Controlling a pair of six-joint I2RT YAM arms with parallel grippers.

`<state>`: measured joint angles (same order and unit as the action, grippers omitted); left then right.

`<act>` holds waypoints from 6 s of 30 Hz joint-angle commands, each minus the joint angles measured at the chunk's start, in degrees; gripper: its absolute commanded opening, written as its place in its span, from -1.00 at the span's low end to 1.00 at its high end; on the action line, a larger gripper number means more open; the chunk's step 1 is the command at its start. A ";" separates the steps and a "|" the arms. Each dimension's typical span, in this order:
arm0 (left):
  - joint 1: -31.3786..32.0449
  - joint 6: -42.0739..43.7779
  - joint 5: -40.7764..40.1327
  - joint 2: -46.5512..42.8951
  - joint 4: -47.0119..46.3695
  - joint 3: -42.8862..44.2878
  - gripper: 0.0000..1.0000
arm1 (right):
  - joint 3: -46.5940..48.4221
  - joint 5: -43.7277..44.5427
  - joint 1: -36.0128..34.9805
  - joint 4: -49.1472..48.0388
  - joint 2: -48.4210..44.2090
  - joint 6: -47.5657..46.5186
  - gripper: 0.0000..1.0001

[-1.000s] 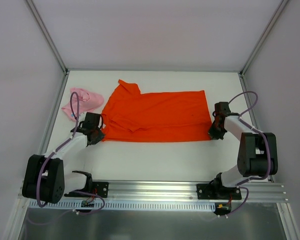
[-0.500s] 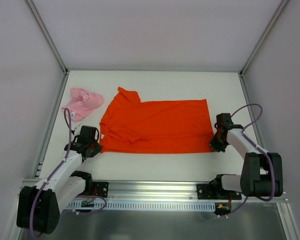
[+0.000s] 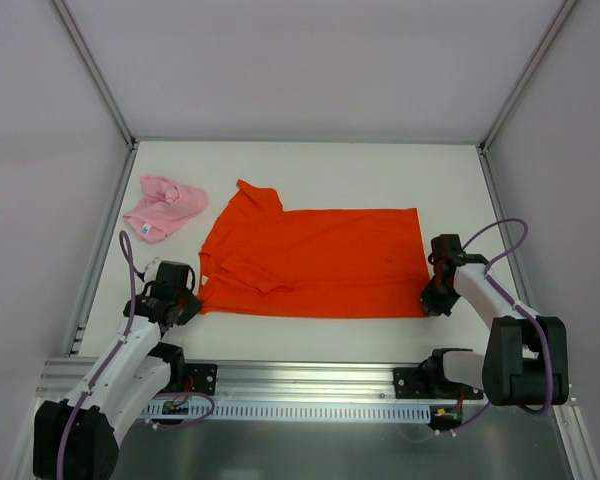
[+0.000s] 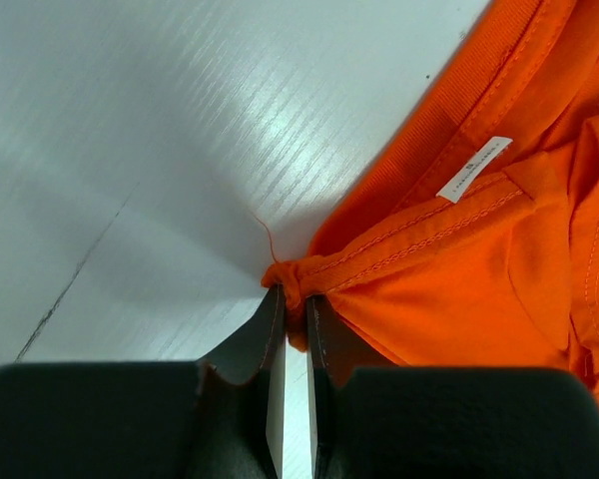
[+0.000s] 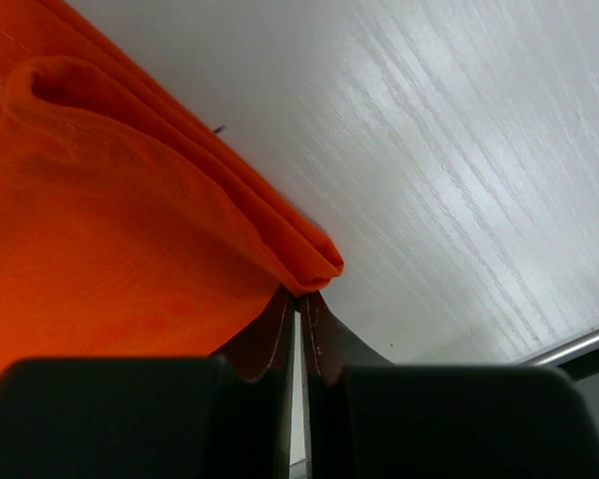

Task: Fold and stack the t-shirts
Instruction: Fold the flattened tshirt in 1/3 of the way, then grap the side of the flattened tshirt furthest away from the robot with both arms

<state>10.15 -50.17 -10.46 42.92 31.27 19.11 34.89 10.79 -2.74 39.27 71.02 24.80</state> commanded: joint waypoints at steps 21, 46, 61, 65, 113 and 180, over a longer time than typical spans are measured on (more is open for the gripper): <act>6.11 -3.88 -4.39 -3.63 15.22 15.85 0.20 | 13.79 7.41 -3.85 18.65 -9.76 0.08 0.46; 5.67 28.81 2.02 43.20 -15.26 56.44 0.09 | 35.76 2.84 -4.64 -7.79 7.45 -25.40 0.40; -3.12 32.68 19.75 68.25 -19.50 75.34 0.02 | 43.42 2.04 -4.46 -16.06 29.26 -24.97 0.40; -3.91 34.26 23.55 76.43 -15.19 84.23 -0.01 | 43.77 2.57 -4.29 -15.80 29.96 -24.97 0.40; -4.18 36.37 24.35 94.63 -7.36 96.46 -0.10 | 42.45 3.28 -4.29 -15.97 30.40 -24.97 0.40; -3.21 39.54 28.56 84.96 -5.43 89.69 -1.00 | 64.51 -5.95 1.78 -5.08 53.08 -18.21 0.18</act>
<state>6.44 -12.32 17.52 132.73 25.65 108.81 96.88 6.35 -1.87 32.84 123.66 5.43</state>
